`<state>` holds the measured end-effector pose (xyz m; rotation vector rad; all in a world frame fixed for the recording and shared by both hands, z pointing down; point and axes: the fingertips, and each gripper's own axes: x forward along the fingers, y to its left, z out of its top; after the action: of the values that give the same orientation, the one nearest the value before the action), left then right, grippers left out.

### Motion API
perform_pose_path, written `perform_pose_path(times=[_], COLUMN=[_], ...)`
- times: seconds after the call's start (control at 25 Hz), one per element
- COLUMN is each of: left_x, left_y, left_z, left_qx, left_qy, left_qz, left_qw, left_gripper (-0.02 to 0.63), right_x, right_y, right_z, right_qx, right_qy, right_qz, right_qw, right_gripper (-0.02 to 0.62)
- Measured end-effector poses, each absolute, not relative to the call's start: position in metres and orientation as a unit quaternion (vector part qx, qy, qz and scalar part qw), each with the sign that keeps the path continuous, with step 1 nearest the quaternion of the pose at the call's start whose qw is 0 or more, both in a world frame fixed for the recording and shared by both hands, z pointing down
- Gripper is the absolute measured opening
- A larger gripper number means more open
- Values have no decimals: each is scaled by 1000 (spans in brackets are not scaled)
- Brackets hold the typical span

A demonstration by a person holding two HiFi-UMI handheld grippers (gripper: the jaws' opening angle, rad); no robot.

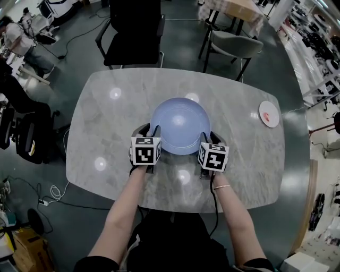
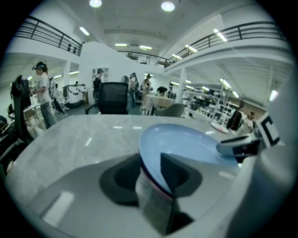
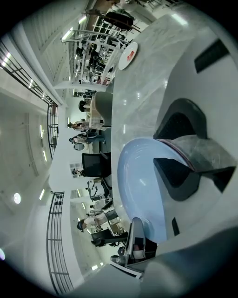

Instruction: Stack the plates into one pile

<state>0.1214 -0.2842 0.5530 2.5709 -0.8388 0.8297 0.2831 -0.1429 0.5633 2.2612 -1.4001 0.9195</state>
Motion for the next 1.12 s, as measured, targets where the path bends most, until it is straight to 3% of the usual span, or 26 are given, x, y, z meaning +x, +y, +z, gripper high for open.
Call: perform_pose_path(times=[0.44, 1.12], left_x=[112, 106], left_y=[-285, -264], left_z=[544, 426], left_qx=[901, 944], left_qy=[-296, -287], left_qz=[279, 150], left_qw=[152, 68], left_gripper=[147, 18], right_x=[288, 265], right_y=[-134, -109], right_z=[534, 414], right_qx=[808, 836], right_qy=[-498, -529], right_qz=[281, 134], right_qw=[139, 60], right_gripper=[116, 20])
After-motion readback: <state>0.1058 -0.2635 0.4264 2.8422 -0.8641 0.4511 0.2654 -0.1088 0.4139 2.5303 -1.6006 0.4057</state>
